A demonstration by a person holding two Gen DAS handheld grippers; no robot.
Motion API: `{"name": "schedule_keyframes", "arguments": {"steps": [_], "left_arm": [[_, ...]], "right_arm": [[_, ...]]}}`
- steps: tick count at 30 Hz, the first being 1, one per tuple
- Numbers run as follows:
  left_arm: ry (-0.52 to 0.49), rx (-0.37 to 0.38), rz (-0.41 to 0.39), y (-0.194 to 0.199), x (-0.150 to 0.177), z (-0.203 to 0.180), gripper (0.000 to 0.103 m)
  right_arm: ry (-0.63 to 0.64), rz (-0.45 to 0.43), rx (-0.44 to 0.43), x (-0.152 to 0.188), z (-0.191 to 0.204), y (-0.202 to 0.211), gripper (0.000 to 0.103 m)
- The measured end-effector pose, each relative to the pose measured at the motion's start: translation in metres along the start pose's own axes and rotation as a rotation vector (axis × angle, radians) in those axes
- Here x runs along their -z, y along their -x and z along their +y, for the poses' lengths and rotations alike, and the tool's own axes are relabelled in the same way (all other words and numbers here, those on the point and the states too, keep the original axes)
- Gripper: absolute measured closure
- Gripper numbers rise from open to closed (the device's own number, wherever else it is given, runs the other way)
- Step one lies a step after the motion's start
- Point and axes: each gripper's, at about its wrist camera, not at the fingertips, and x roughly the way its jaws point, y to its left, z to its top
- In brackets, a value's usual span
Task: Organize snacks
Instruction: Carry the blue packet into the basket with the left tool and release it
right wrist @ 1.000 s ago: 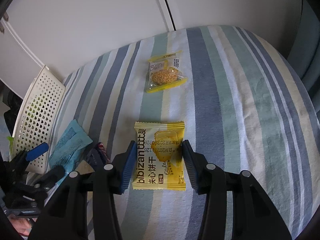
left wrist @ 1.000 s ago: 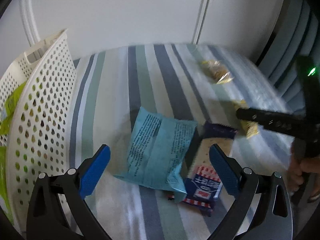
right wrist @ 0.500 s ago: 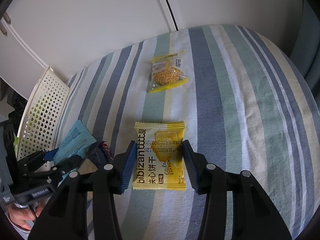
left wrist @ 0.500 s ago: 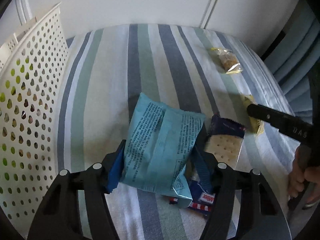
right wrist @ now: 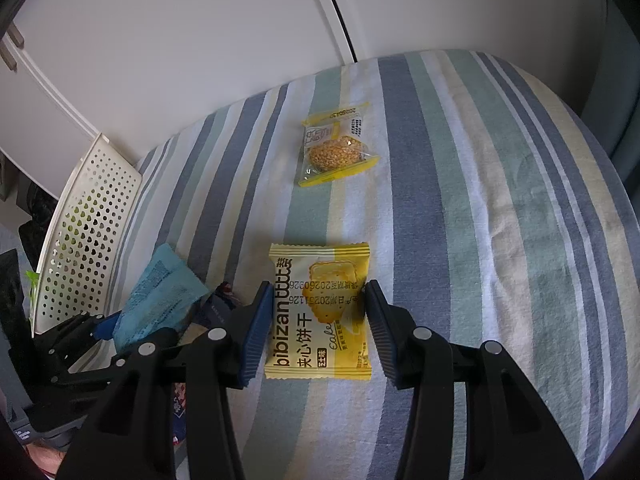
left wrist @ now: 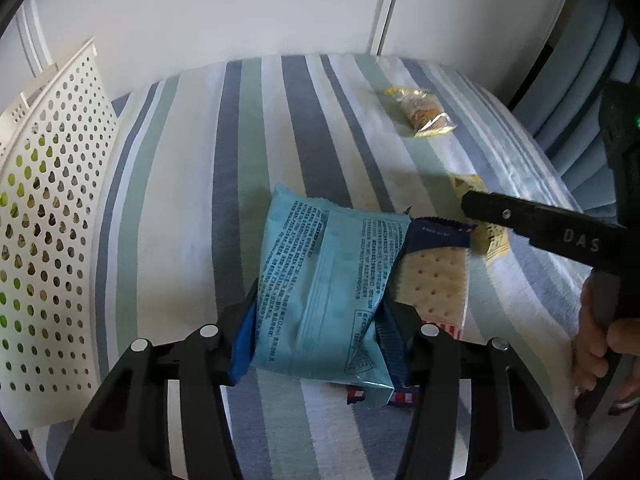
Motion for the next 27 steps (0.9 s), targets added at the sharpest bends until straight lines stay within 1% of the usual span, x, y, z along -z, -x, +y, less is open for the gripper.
{"name": "schedule_keyframes", "arguments": {"steps": [4,6,13,20,23,27], "left_arm": [[0.026,0.021,-0.034,0.012,0.001,0.003,0.051],[0.022,0.024,-0.05,0.022,0.002,0.006,0.051],[0.007,0.006,-0.119,0.057,-0.004,0.006,0.051],[0.022,-0.003,-0.177,0.086,-0.012,0.009,0.051],[0.038,-0.016,-0.215,0.105,-0.014,0.016,0.051],[0.07,-0.042,-0.264,0.131,-0.015,0.036,0.051]], "right_arm": [[-0.006,-0.001,0.006,0.0,0.0,0.0,0.055],[-0.01,-0.001,0.008,0.0,-0.001,0.0,0.055],[-0.009,-0.002,0.005,-0.001,-0.002,0.0,0.055],[-0.006,-0.015,-0.012,0.0,-0.003,0.003,0.056],[-0.014,-0.027,-0.013,0.001,-0.005,0.006,0.056],[-0.021,-0.033,-0.019,0.001,-0.007,0.007,0.056]]}}
